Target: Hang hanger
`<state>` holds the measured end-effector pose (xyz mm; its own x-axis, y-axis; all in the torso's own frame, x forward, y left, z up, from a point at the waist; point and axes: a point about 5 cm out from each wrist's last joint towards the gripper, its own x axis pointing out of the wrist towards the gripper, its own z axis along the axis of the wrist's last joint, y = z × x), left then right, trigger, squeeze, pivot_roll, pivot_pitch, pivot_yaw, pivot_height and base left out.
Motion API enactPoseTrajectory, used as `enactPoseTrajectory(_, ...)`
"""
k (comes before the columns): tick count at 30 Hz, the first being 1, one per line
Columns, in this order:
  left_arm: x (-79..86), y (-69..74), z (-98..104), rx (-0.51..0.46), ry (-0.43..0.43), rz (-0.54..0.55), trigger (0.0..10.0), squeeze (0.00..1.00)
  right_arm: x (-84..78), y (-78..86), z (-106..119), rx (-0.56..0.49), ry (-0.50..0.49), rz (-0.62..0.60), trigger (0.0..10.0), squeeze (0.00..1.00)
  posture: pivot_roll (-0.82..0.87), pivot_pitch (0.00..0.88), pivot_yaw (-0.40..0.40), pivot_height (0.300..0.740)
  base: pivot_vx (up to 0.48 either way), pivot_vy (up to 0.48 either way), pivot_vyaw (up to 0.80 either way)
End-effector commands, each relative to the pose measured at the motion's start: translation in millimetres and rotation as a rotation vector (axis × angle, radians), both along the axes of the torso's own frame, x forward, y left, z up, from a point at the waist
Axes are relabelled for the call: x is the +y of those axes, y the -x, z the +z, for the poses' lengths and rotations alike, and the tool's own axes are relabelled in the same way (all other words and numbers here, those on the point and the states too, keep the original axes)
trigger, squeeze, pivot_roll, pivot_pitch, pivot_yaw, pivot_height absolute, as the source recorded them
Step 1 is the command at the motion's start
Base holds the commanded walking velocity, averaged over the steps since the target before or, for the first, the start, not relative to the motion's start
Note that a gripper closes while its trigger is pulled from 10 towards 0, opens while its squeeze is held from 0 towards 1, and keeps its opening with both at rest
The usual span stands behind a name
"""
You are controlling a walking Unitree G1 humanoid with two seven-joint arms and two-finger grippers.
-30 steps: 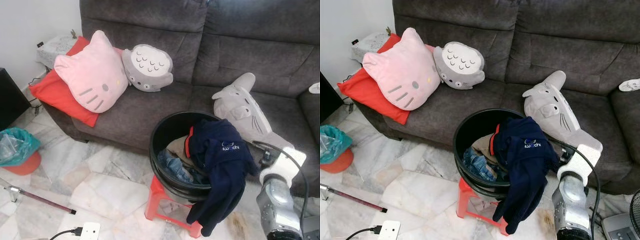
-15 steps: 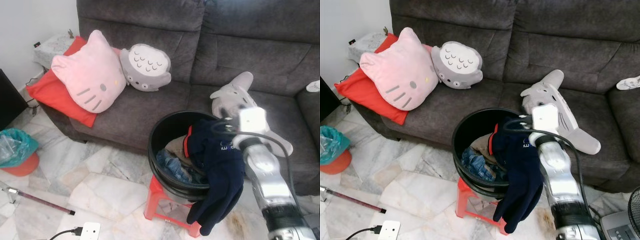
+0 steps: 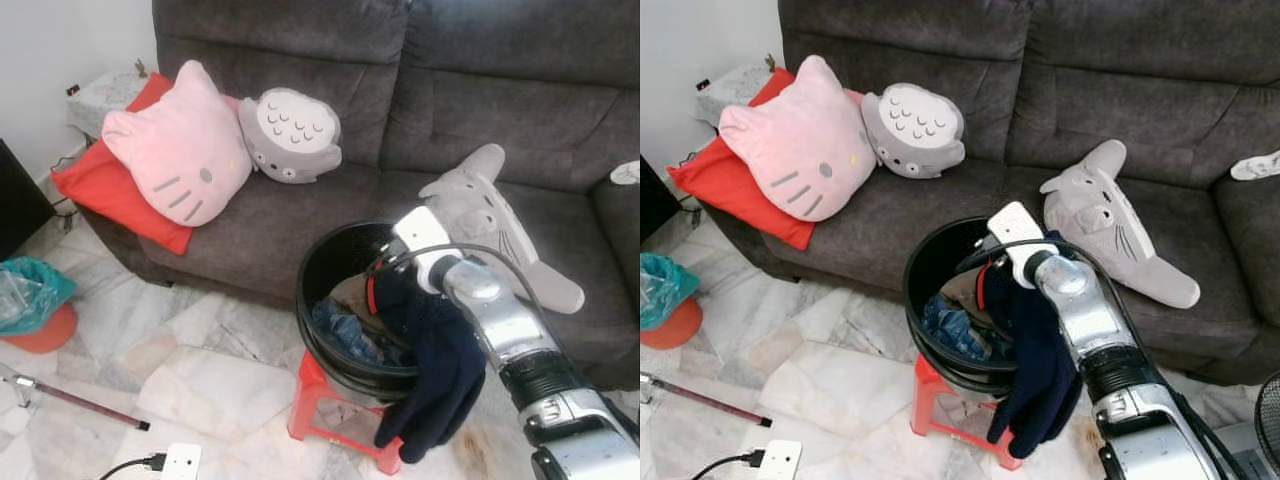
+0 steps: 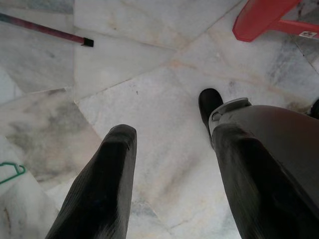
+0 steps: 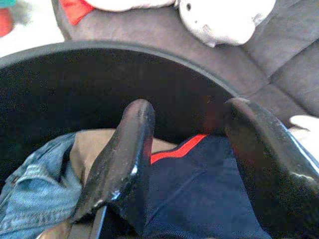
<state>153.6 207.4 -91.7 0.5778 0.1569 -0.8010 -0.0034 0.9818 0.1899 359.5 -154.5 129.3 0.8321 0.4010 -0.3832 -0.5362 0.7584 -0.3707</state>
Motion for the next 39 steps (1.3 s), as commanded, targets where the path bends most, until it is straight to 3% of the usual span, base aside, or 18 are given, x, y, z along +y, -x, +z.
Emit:
enactPoseTrajectory(1,0.3,6.2,-3,0.026,0.001,0.000,10.0,0.00,0.1,-0.9,6,0.031,0.023,0.056,10.0,0.00,-0.08,0.078,0.016,0.740,0.000,0.000,0.00)
enactPoseTrajectory(6,0.2,6.4,-3,0.028,0.006,-0.001,10.0,0.00,-2.1,6.7,4,0.093,0.110,0.159,10.0,0.00,-0.08,0.079,0.016,0.740,0.000,0.000,0.00)
enactPoseTrajectory(16,-0.2,6.3,-3,0.029,0.013,-0.002,10.0,0.00,-8.3,15.8,-2,0.178,0.189,0.252,10.0,0.00,-0.08,0.080,0.015,0.740,0.000,0.000,0.00)
enactPoseTrajectory(23,-0.2,6.3,-3,0.029,0.011,-0.001,10.0,0.00,-24.6,10.5,-3,0.167,0.279,0.194,10.0,0.00,-0.08,0.082,0.014,0.740,0.000,0.000,0.00)
enactPoseTrajectory(24,-0.2,6.3,-3,0.029,0.011,-0.001,10.0,0.00,-25.7,9.4,-2,0.163,0.272,0.182,10.0,0.72,-0.08,0.082,0.014,0.740,0.000,0.000,0.00)
enactPoseTrajectory(25,-0.2,6.3,-3,0.029,0.010,-0.001,10.0,0.00,-27.0,8.4,-1,0.165,0.266,0.169,10.0,1.00,-0.08,0.082,0.014,0.740,0.000,0.000,0.00)
enactPoseTrajectory(29,-0.1,6.1,-3,0.029,0.010,-0.002,10.0,0.00,-30.8,6.2,2,0.159,0.276,0.159,10.0,1.00,-0.08,0.083,0.017,0.740,0.000,0.000,0.00)
enactPoseTrajectory(30,0.0,6.1,-3,0.029,0.010,-0.003,10.0,0.00,-32.4,5.5,3,0.155,0.292,0.159,10.0,0.00,-0.08,0.083,0.017,0.740,0.000,0.000,0.00)
enactPoseTrajectory(39,0.1,6.3,-3,0.030,0.009,-0.005,10.0,0.00,-34.7,1.3,6,0.147,0.314,0.145,10.0,0.00,-0.08,0.080,0.017,0.740,0.000,0.000,0.00)
